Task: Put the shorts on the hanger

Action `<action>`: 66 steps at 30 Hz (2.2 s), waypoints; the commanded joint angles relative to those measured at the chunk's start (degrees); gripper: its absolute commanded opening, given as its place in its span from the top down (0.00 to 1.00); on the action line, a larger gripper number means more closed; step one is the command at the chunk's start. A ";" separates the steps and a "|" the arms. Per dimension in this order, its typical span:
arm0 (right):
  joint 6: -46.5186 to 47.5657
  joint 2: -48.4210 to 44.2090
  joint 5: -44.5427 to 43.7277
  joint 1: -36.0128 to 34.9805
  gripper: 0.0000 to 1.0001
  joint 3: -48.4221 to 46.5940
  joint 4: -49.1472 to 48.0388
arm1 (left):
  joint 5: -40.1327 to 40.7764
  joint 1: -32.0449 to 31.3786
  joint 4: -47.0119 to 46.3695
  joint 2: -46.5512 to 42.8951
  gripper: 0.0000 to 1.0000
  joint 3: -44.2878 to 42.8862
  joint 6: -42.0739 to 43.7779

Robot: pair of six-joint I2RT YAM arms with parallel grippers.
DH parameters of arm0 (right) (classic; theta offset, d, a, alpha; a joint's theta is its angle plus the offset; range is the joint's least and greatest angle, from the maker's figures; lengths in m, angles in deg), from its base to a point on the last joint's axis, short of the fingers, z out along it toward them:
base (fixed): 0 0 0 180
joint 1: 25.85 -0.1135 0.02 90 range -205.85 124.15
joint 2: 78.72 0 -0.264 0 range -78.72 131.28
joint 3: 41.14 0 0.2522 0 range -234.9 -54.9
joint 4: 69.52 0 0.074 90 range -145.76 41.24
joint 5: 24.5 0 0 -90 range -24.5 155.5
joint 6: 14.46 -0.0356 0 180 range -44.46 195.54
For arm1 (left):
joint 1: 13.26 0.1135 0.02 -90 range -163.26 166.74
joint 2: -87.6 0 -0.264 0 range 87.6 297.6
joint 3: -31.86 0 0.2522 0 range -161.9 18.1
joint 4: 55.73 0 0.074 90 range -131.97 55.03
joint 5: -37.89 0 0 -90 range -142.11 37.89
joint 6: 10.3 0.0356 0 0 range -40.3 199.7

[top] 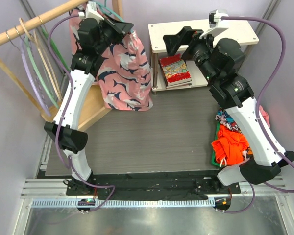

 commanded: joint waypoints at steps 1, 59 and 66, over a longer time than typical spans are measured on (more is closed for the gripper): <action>0.83 -2.74 0.11 0.23 0.00 1.71 -3.00 | -0.46 1.54 -12.08 1.58 1.00 -5.04 0.30; 3.20 -5.56 0.99 1.99 0.00 10.68 -6.96 | -2.48 5.50 -13.67 22.68 0.89 -18.58 -1.90; 2.15 -6.26 2.13 2.16 0.00 10.41 -6.87 | 2.17 5.50 -11.31 15.48 0.49 -12.79 -0.14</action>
